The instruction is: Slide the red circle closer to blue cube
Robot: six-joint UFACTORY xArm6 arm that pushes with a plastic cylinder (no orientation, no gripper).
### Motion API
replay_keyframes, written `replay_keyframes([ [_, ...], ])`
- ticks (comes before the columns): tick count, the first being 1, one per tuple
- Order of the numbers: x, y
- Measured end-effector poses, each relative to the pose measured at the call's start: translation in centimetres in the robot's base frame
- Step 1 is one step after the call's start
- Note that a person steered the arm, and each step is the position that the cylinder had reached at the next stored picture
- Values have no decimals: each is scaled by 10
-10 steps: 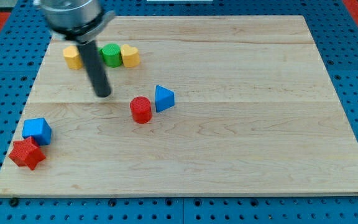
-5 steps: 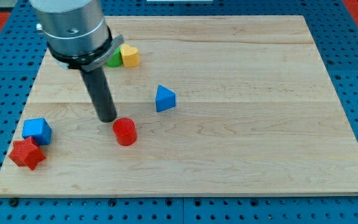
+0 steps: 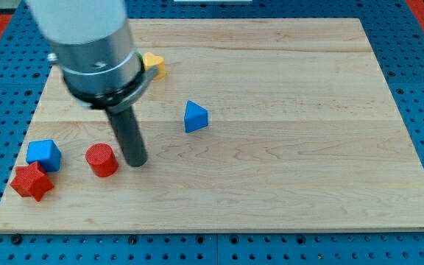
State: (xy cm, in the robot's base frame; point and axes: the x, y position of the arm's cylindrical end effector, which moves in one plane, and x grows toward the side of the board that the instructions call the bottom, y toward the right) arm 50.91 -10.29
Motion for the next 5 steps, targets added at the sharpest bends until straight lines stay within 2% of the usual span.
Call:
replay_keyframes([
  [1,-17,-10],
  [2,-10,-40],
  [3,-10,-35],
  [5,18,-44],
])
